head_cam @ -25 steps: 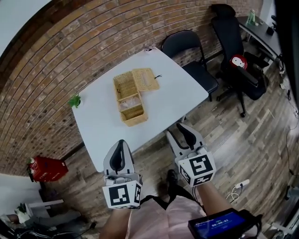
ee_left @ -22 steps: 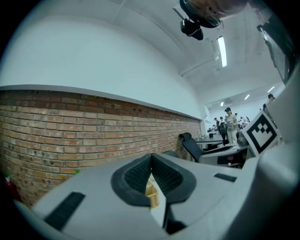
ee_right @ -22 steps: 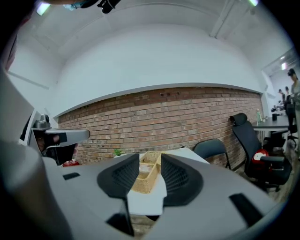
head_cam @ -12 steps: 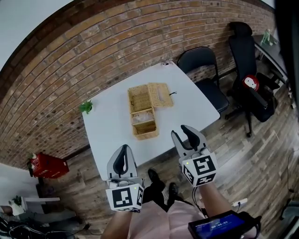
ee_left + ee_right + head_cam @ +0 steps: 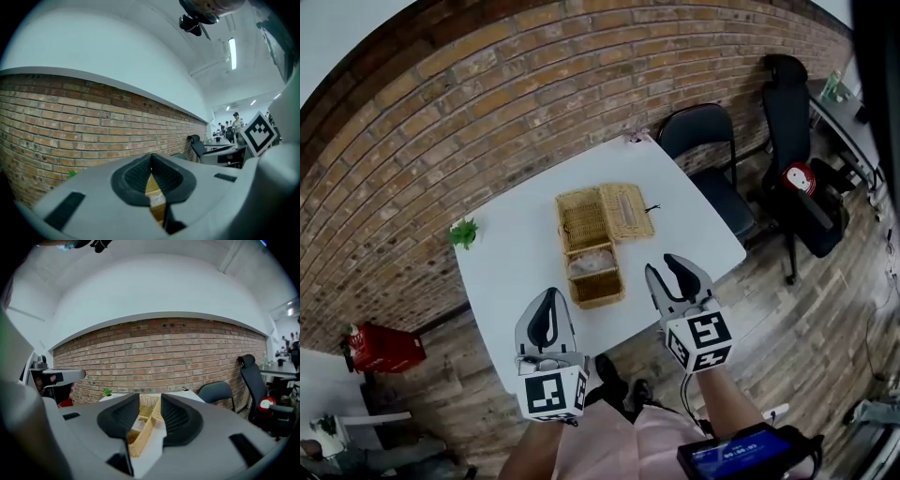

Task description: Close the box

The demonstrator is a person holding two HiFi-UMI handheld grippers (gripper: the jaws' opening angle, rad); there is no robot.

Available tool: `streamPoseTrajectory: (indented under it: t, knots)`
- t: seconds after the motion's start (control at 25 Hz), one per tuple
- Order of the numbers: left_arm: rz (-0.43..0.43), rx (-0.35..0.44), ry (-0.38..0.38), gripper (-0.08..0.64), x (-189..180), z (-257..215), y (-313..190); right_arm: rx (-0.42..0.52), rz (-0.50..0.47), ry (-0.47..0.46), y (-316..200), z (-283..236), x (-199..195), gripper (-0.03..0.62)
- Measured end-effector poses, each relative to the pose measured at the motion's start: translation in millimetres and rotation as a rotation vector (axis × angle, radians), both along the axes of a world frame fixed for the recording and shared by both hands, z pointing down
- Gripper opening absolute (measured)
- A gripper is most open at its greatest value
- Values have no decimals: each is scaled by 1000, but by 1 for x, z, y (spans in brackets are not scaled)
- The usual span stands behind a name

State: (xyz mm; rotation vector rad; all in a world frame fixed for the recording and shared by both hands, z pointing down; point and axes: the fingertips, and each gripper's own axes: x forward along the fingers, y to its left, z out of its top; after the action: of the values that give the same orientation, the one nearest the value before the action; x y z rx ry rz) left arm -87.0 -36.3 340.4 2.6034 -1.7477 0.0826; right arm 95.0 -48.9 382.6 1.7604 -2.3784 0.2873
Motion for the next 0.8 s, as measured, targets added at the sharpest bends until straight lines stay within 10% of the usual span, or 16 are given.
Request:
streamPoseTrajectory:
  t: [0.8]
  knots:
    - [88, 13, 25, 11, 12, -8, -100, -70, 129, -34, -85, 11, 34, 146]
